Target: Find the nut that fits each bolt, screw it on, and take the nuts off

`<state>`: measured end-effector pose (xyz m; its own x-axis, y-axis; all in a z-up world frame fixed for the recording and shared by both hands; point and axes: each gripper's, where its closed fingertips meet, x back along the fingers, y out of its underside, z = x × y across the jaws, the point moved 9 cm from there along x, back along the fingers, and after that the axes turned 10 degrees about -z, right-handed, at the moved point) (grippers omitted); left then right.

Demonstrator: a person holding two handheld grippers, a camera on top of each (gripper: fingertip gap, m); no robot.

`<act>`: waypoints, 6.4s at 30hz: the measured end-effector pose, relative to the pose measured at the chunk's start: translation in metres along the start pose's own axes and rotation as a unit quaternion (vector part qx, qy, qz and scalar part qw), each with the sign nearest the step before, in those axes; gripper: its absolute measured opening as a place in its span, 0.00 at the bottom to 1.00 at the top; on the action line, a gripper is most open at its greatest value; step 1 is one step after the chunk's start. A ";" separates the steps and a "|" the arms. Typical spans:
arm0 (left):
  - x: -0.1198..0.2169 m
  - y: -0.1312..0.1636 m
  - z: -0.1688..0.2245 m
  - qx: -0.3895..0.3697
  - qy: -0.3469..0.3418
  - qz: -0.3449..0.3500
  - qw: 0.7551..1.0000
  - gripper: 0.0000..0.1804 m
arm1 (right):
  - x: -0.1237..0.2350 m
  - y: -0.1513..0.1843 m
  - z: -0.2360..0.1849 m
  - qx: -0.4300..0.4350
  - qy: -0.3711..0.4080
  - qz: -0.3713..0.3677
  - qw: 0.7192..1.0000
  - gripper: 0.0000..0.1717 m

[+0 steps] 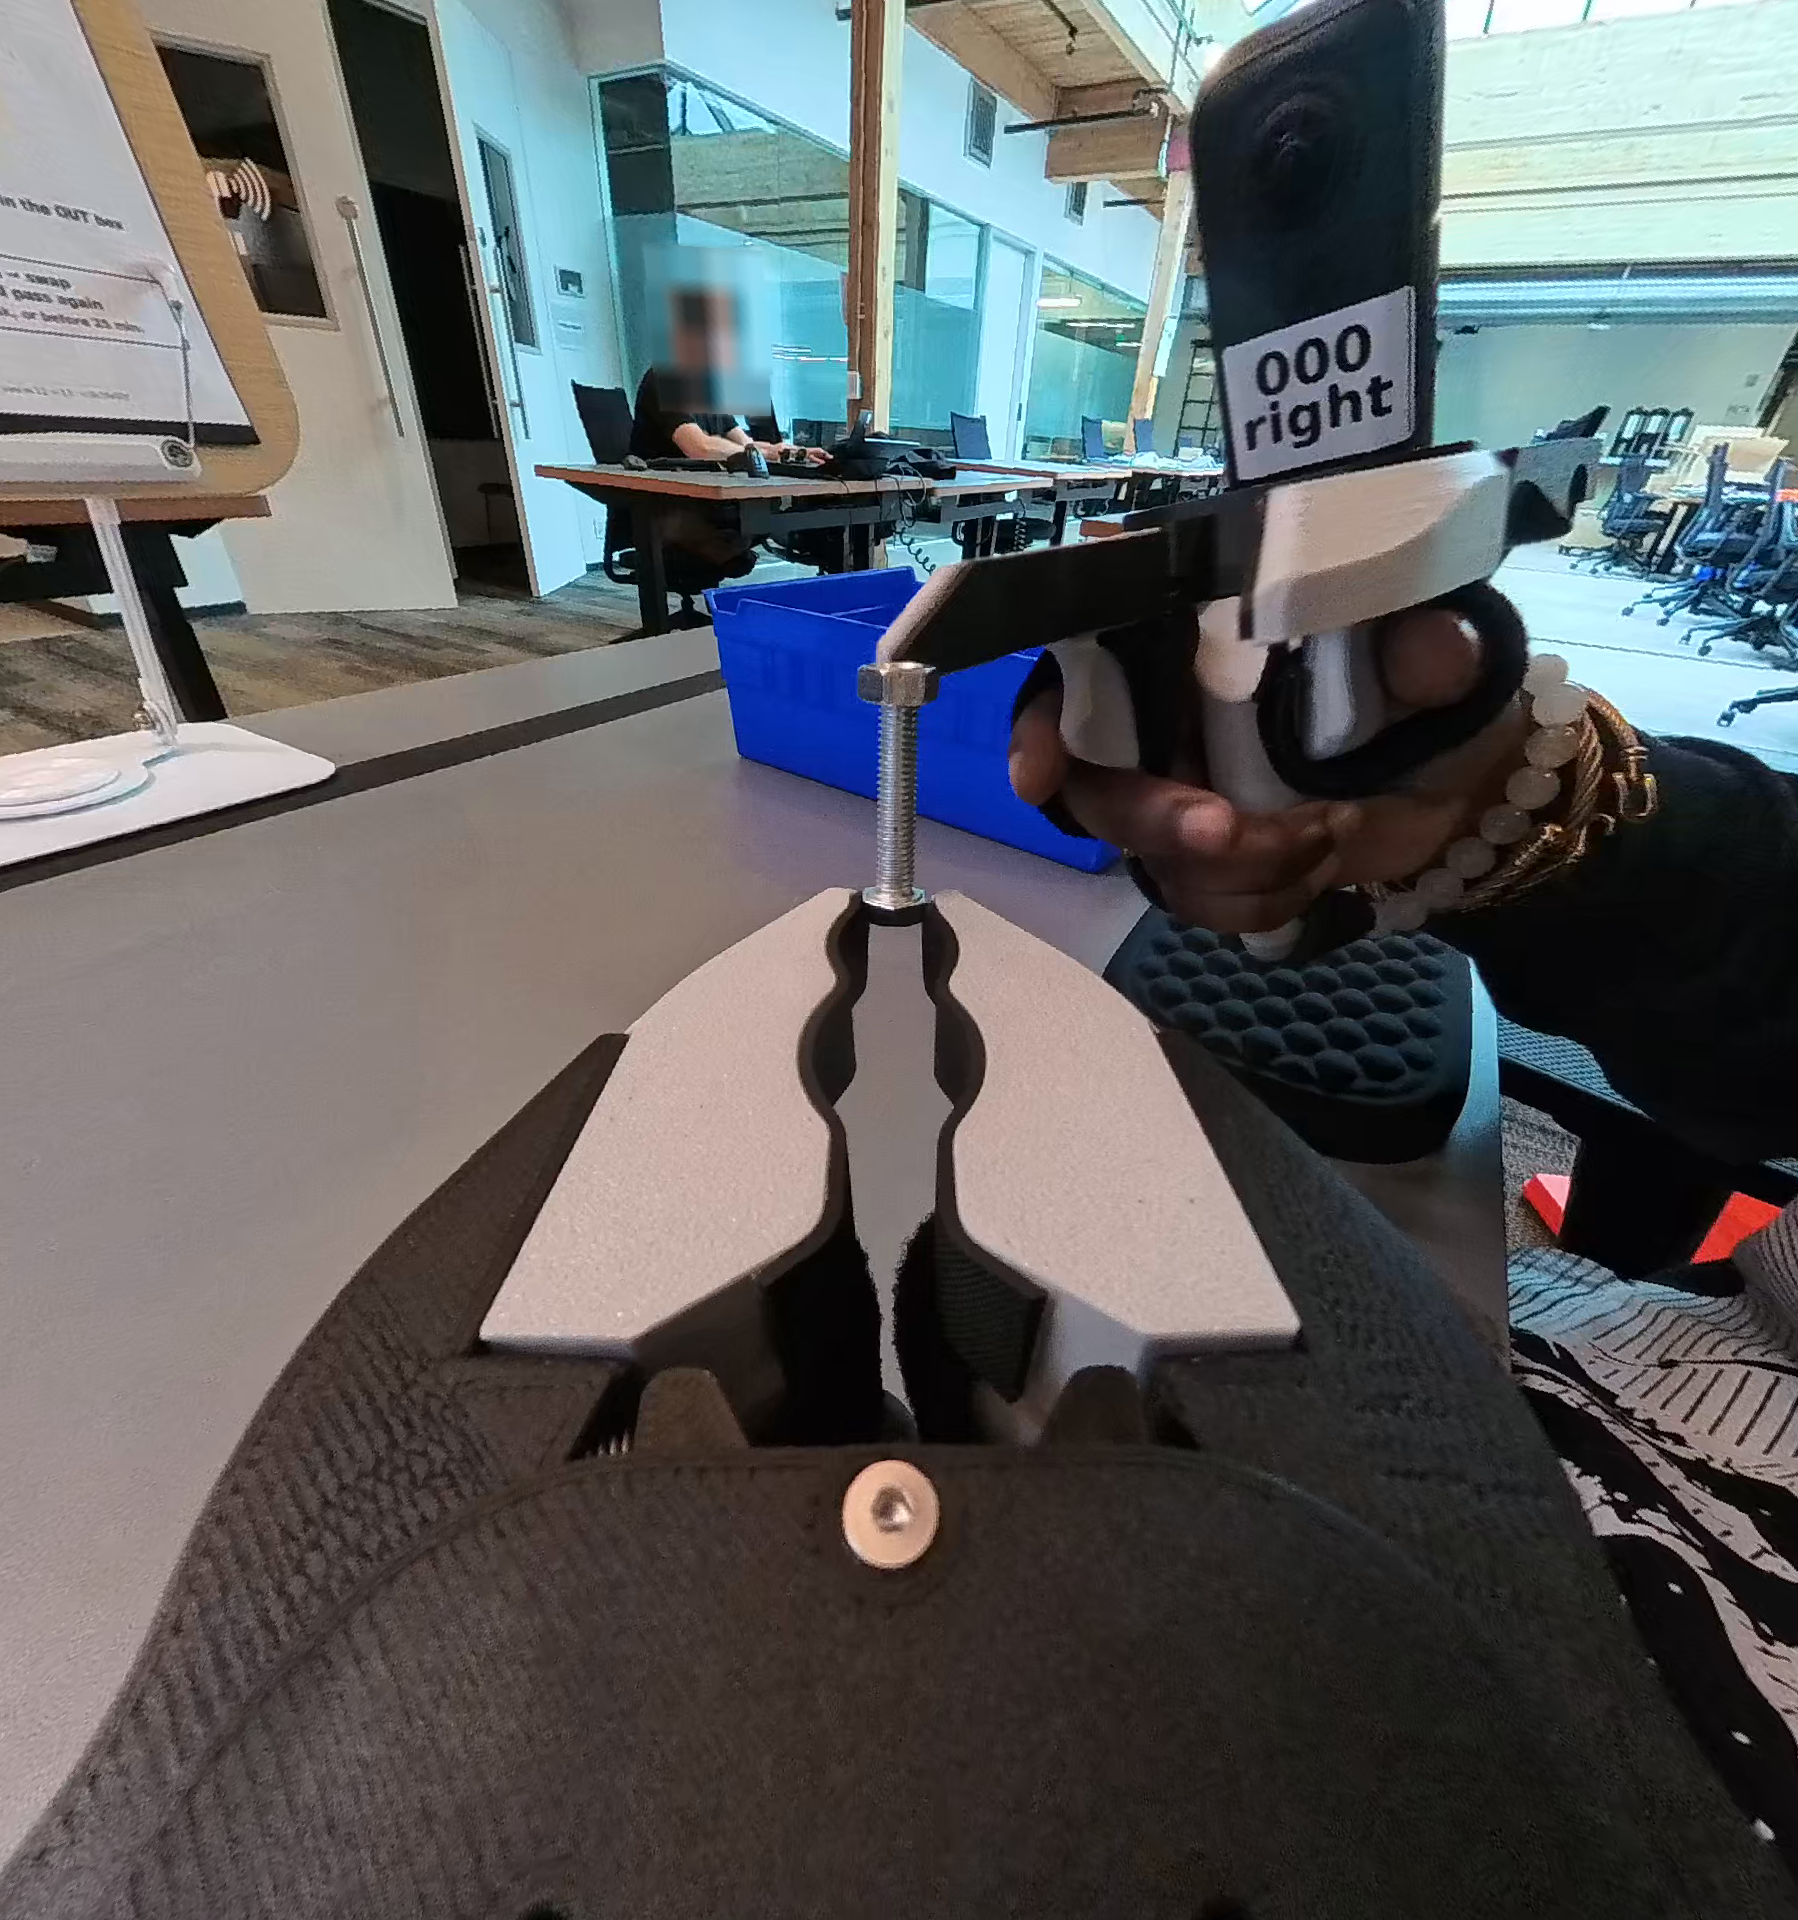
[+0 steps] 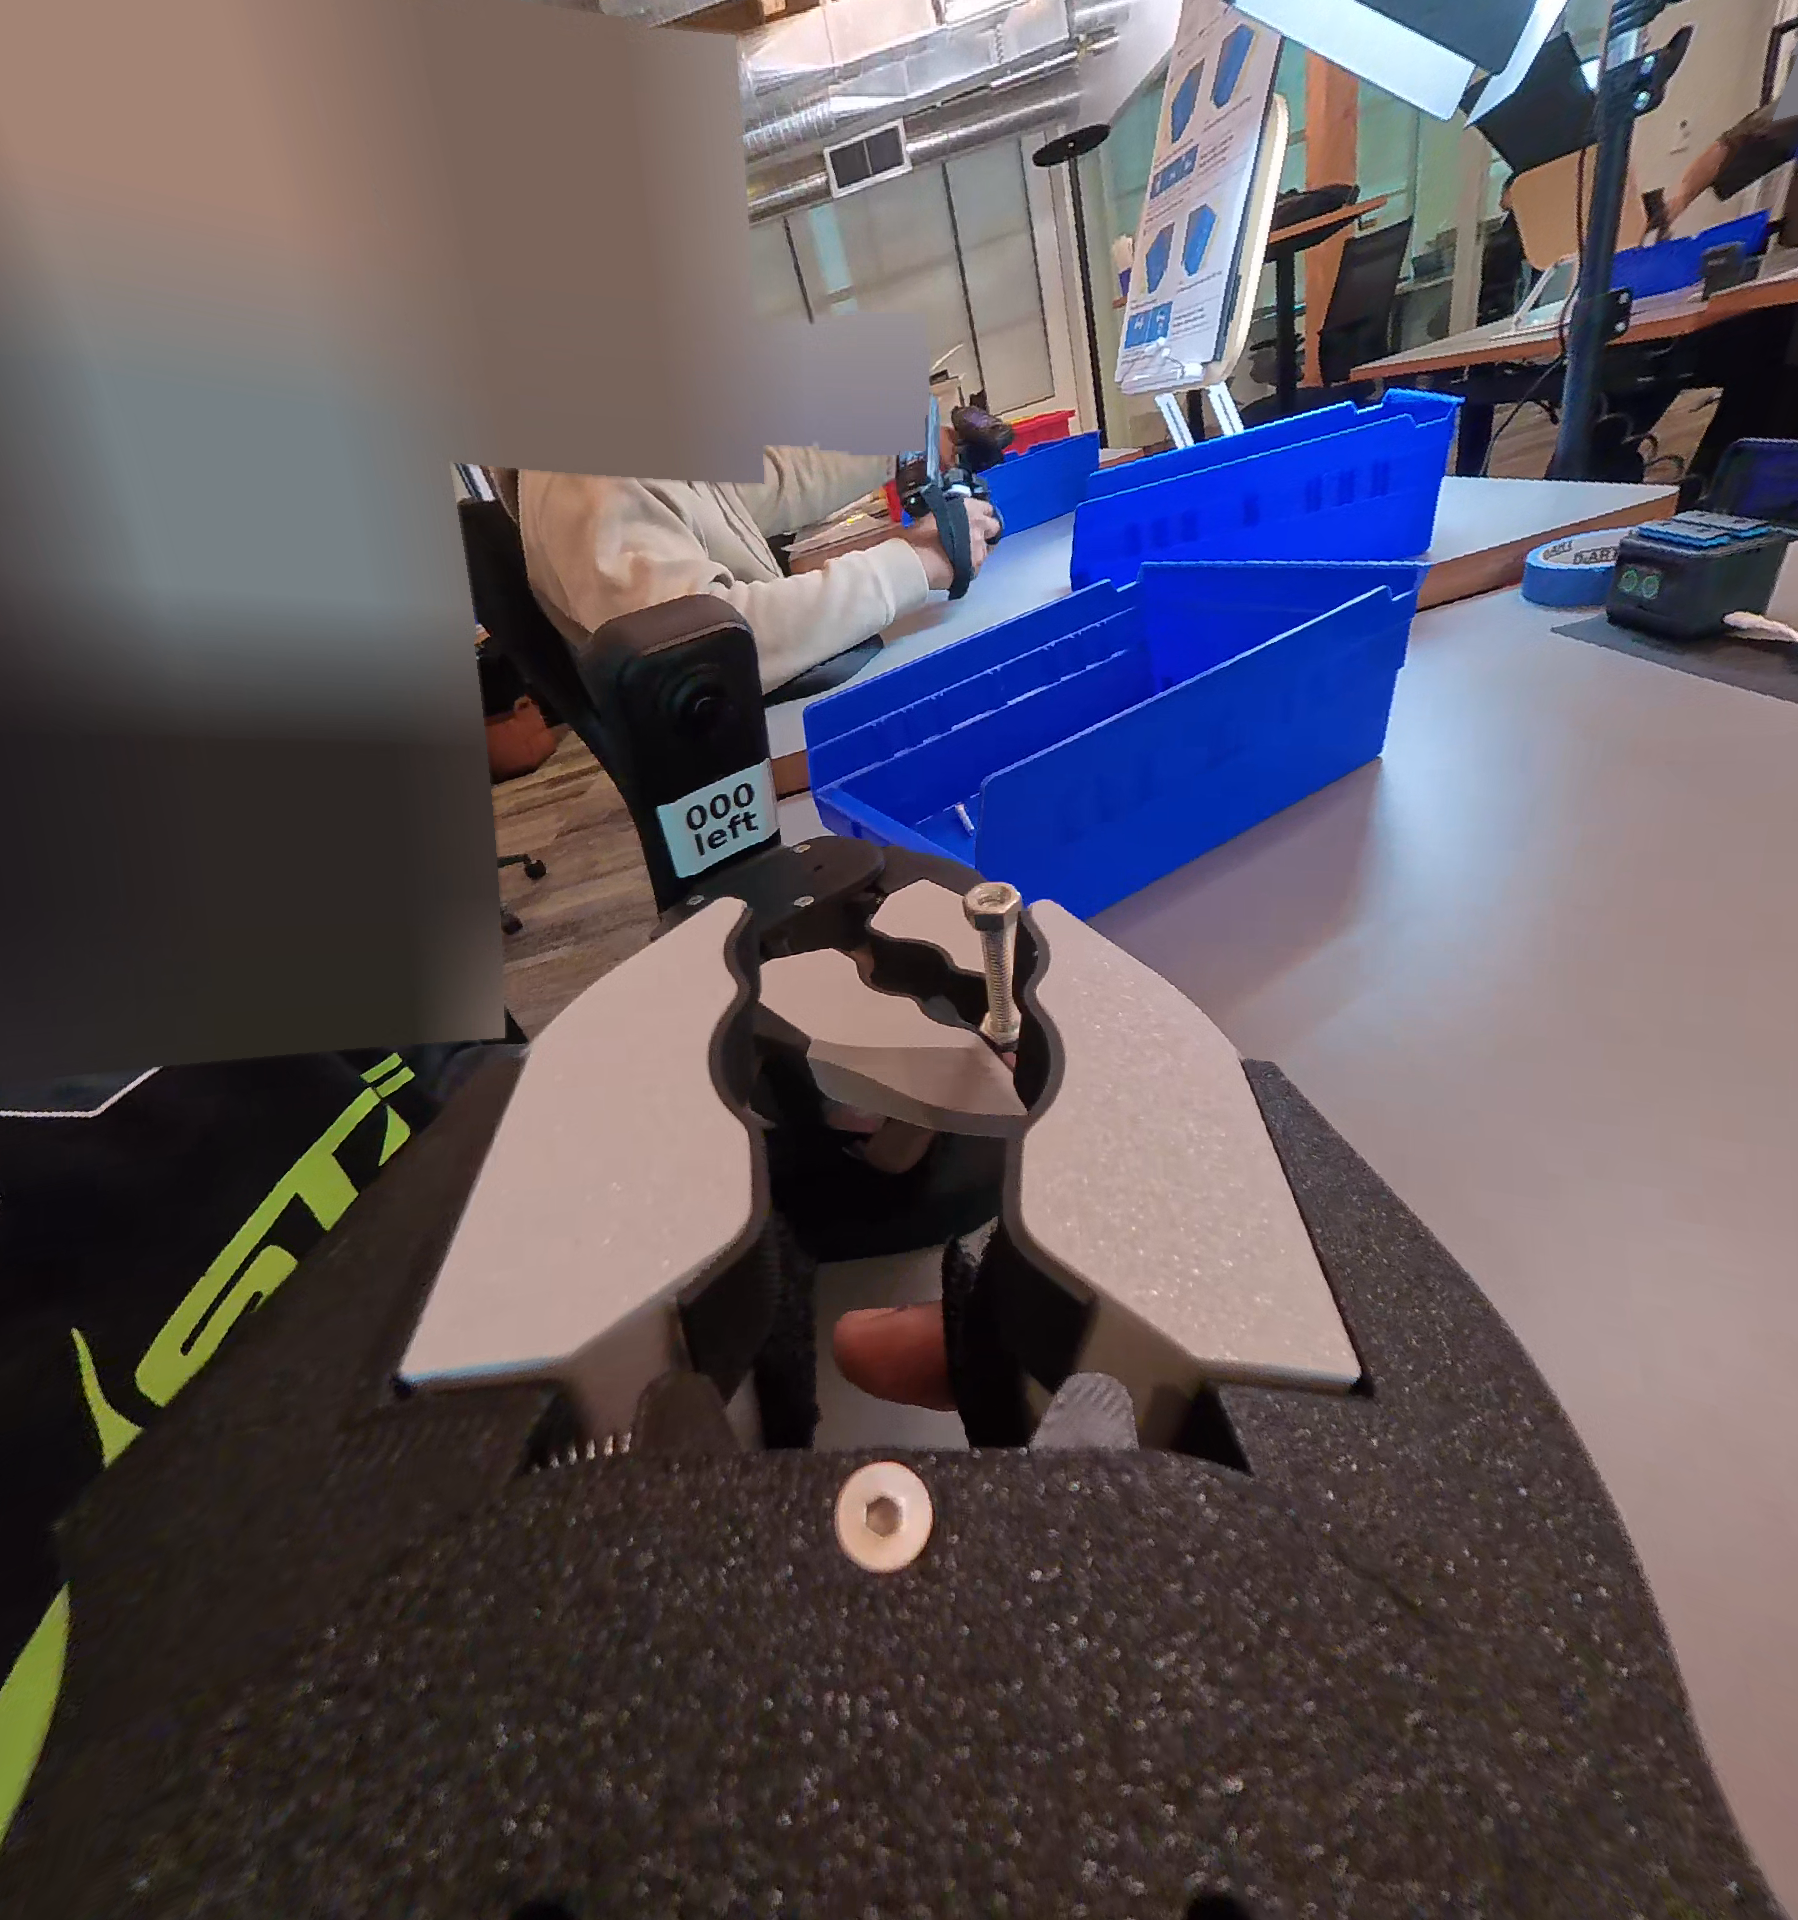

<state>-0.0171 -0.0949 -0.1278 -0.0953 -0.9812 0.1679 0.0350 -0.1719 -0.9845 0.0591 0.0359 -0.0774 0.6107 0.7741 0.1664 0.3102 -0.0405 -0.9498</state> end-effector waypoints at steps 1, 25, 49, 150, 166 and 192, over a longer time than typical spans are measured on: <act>0.000 0.000 0.000 0.000 0.000 0.000 1.000 0.06 | 0.001 0.000 0.001 0.001 0.006 0.001 1.000 0.27; -0.002 0.001 -0.001 0.002 0.006 -0.011 1.000 0.06 | -0.014 0.011 -0.006 0.043 0.035 0.019 0.998 0.34; -0.002 0.002 -0.002 0.008 0.015 -0.009 1.000 0.05 | -0.037 0.012 -0.010 0.084 0.081 0.030 0.993 0.41; -0.004 0.003 -0.001 0.000 0.004 -0.019 1.000 0.05 | -0.041 0.016 -0.010 0.034 0.116 0.034 0.992 0.37; -0.003 0.003 -0.004 0.016 0.006 -0.010 1.000 0.05 | -0.006 0.028 -0.014 0.034 0.152 0.072 0.985 0.21; -0.004 0.003 -0.003 0.012 0.004 -0.016 1.000 0.05 | -0.018 0.027 -0.012 0.040 0.143 0.060 0.987 0.26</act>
<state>-0.0196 -0.0914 -0.1319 -0.1038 -0.9745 0.1989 0.0552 -0.2053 -0.9771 0.0652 0.0130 -0.1025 0.8235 0.5570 0.1078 0.1716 -0.0634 -0.9831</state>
